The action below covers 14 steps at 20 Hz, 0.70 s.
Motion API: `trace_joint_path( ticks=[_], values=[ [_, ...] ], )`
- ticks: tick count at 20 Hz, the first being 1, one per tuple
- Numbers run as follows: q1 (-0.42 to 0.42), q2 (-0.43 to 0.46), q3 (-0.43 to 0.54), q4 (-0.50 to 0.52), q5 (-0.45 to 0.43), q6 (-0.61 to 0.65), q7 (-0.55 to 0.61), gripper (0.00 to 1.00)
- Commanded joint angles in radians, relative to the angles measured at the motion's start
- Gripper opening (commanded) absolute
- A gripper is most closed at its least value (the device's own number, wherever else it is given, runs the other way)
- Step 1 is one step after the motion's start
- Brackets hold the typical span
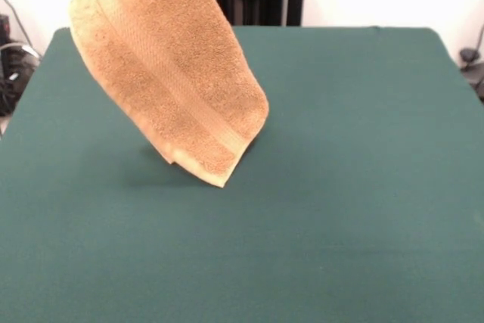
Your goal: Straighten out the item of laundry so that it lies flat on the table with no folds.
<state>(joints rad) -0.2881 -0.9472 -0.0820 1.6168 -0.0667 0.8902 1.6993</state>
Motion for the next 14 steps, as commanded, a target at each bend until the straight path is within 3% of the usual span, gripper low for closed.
trace_joint_path(
  ticks=[1, 11, 14],
  values=[
    [-0.223, 0.161, 0.268, 0.194, -0.012, -0.305, -0.283, 0.0],
    [-0.213, 0.135, 0.32, 0.201, -0.114, -0.27, -0.131, 0.0],
    [-0.427, 0.099, 0.34, 0.094, -0.116, -0.122, -0.336, 0.0]
  ],
)
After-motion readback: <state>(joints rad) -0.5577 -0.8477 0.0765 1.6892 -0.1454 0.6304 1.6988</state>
